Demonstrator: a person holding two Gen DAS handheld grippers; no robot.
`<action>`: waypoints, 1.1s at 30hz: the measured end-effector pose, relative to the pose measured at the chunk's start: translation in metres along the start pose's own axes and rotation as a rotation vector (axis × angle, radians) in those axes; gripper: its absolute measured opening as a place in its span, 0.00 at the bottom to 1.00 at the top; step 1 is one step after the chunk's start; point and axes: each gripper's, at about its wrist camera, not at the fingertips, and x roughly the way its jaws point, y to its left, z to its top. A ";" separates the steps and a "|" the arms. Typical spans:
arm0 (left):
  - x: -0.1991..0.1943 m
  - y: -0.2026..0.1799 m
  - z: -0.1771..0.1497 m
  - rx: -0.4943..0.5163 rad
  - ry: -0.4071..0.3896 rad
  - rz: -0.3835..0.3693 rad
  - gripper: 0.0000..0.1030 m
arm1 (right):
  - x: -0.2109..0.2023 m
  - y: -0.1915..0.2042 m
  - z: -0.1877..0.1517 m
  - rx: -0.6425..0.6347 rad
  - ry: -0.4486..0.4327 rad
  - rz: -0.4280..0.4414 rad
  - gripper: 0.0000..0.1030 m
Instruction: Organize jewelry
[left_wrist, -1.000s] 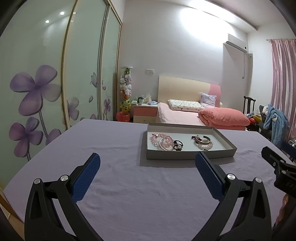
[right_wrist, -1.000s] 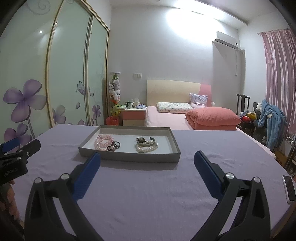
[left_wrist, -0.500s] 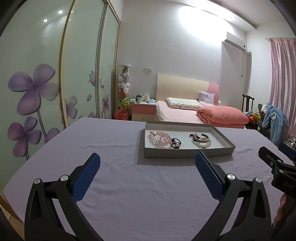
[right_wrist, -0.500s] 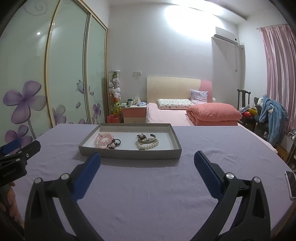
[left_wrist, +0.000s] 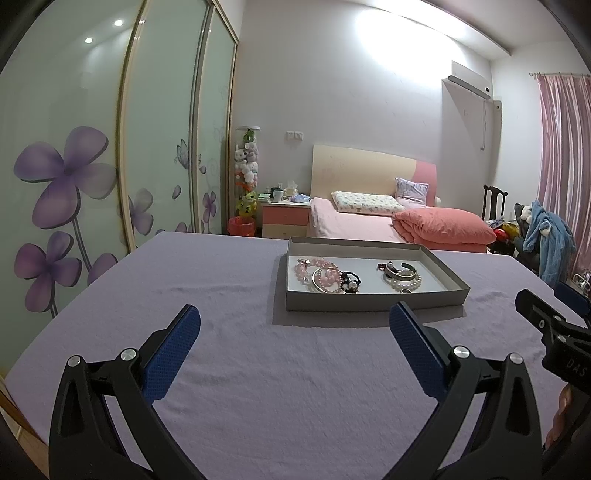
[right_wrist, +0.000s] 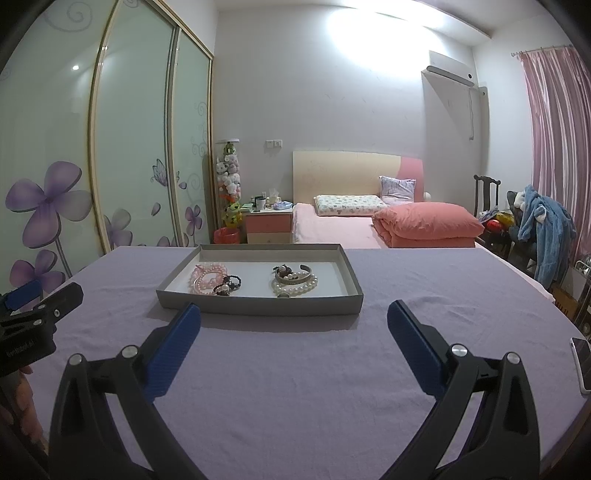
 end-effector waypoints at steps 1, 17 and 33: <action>0.000 0.000 -0.001 0.001 0.001 0.000 0.98 | 0.000 0.000 0.000 -0.001 0.000 0.000 0.96; 0.001 -0.003 -0.002 0.004 0.007 -0.002 0.98 | 0.001 0.002 -0.001 0.001 0.004 0.001 0.96; 0.003 -0.004 -0.004 0.006 0.013 -0.005 0.98 | 0.001 0.002 -0.001 0.003 0.006 0.001 0.96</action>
